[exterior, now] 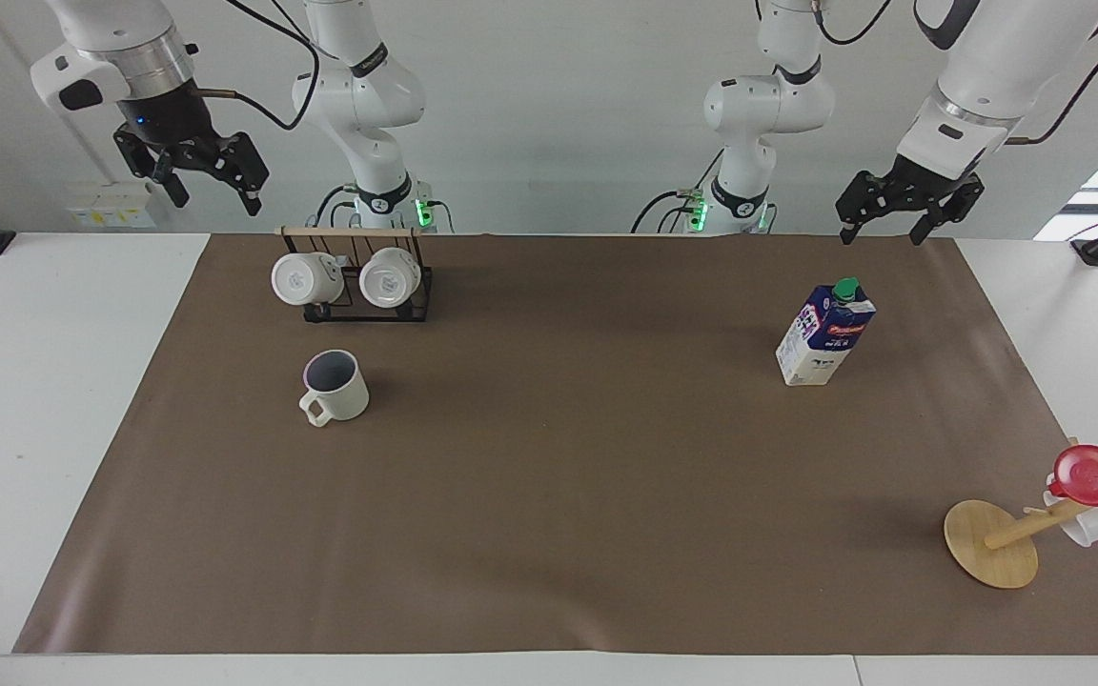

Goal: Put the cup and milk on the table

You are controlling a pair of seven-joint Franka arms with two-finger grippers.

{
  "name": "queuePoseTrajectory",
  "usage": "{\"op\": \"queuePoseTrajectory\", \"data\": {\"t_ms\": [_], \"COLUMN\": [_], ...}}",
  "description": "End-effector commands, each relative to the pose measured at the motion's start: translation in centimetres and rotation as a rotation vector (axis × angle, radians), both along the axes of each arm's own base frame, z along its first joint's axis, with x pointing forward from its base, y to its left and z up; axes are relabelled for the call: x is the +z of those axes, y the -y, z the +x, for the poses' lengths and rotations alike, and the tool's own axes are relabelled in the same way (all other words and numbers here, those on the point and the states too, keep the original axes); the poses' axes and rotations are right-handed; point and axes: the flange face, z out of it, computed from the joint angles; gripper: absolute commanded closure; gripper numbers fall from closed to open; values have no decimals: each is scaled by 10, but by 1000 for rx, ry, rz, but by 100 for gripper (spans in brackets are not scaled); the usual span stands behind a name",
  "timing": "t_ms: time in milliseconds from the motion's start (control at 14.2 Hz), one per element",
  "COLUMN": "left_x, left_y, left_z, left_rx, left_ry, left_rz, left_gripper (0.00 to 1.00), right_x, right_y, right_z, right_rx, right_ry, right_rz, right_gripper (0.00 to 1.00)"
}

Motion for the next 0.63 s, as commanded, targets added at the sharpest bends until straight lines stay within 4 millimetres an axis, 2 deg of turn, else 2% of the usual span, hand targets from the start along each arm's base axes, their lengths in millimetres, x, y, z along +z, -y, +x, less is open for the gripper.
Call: {"op": "queuePoseTrajectory", "data": {"t_ms": [0, 564], "left_x": [2, 2], "left_y": [-3, -3], "left_z": [1, 0], "left_rx": [8, 8], "left_ry": [-9, -10], "left_rz": [11, 12], "left_gripper": [0, 0], "right_x": [0, -1], "right_y": [1, 0], "right_z": [-3, -6], "right_rx": [-16, -16], "right_ry": [-3, -5], "right_rz": [-4, -2], "right_gripper": [0, 0]}}
